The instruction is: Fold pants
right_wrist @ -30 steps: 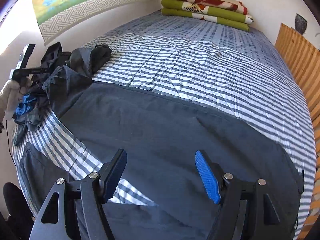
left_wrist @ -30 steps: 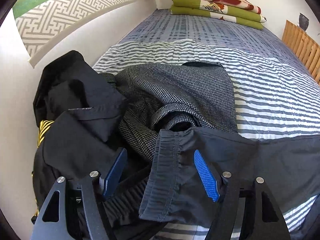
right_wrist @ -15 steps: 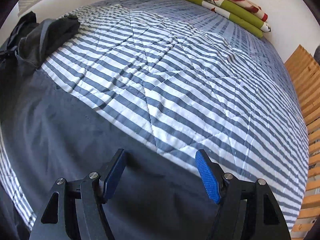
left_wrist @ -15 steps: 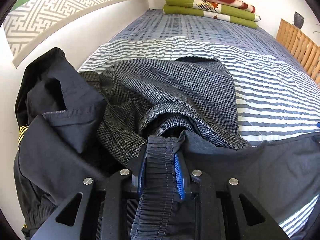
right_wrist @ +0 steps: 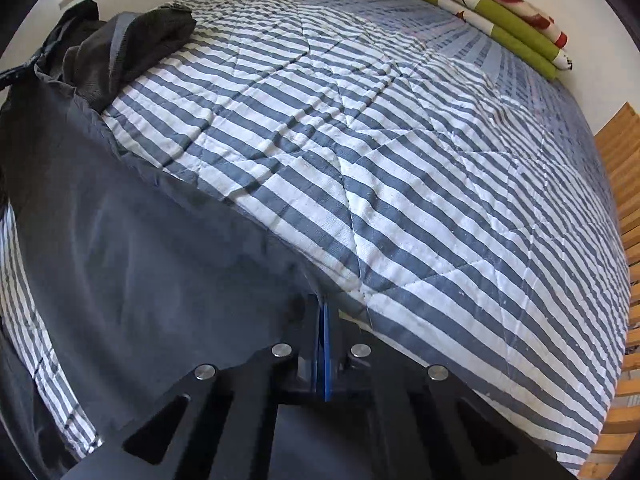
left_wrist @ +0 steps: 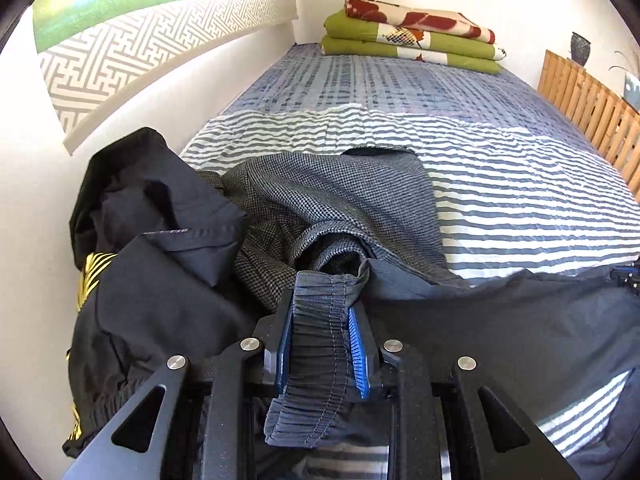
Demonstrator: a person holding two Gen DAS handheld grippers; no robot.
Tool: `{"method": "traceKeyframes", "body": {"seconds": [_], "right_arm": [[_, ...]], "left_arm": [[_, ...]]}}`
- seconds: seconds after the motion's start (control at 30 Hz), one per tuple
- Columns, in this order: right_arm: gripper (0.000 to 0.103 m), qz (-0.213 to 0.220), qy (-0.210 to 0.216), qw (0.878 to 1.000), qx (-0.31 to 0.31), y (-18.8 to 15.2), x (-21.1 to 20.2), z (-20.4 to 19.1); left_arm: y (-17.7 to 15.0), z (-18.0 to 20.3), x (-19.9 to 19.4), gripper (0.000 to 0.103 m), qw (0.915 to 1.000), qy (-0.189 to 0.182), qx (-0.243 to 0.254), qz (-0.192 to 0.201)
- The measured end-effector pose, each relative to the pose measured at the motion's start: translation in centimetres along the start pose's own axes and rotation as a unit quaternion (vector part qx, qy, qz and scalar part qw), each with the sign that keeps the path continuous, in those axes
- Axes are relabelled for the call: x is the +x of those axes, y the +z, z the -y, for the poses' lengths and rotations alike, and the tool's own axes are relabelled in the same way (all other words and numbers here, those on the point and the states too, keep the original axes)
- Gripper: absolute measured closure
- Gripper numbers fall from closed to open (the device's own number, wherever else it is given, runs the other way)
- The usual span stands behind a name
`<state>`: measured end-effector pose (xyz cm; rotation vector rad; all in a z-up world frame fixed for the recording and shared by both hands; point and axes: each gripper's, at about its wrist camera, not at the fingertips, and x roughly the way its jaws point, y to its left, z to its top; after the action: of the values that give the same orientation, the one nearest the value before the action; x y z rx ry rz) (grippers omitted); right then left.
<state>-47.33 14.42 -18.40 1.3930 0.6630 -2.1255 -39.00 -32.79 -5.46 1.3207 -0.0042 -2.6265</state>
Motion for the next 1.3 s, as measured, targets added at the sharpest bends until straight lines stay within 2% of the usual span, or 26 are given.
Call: {"method": "traceKeyframes", "body": {"seconds": [0.13, 0.3, 0.4, 0.53, 0.67, 0.77, 0.9, 1.0, 1.13, 1.3], "right_arm": [[0.102, 0.046, -0.014, 0.999, 0.026, -1.3, -5.3, -0.6], [0.102, 0.111, -0.019, 0.991, 0.066, -4.5, -13.4, -1.3], [0.102, 0.133, -0.014, 0.988, 0.078, -7.6, -17.4, -2.5], [0.102, 0.135, -0.023, 0.988, 0.070, -12.9, -20.3, -5.7], [0.102, 0.127, -0.022, 0.989, 0.070, -18.8, -20.8, -8.5], [0.102, 0.113, -0.027, 0.991, 0.066, -23.1, -20.5, -10.9], [0.102, 0.083, -0.025, 0.994, 0.065, -27.6, -18.7, -13.1], [0.102, 0.062, -0.029, 0.995, 0.066, -30.1, -17.3, -14.1], [0.102, 0.053, -0.036, 0.995, 0.071, -31.6, -16.3, -14.1], [0.102, 0.058, -0.035, 0.995, 0.074, -31.5, -16.4, -14.0]], "left_arm": [[-1.7, -0.1, -4.2, 0.077, 0.9997, -0.002, -0.007, 0.024], [-5.5, -0.6, -10.4, 0.077, 0.9983, -0.021, -0.022, 0.049], [-9.0, -0.3, -13.7, 0.077, 0.9976, -0.031, -0.021, 0.057], [-14.9, 0.4, -17.3, 0.077, 0.9969, -0.052, -0.016, 0.057], [-21.7, 1.6, -18.8, 0.077, 0.9970, -0.068, 0.001, 0.038], [-26.4, 2.9, -18.8, 0.077, 0.9964, -0.077, 0.036, 0.008], [-31.3, 3.5, -18.8, 0.074, 0.9946, -0.085, 0.047, -0.036], [-33.3, 3.2, -19.4, 0.071, 0.9934, -0.084, 0.058, -0.050], [-34.4, 1.7, -20.5, 0.056, 0.9932, -0.089, 0.048, -0.058], [-35.8, 0.6, -21.8, 0.053, 0.9917, -0.104, 0.041, -0.062]]}}
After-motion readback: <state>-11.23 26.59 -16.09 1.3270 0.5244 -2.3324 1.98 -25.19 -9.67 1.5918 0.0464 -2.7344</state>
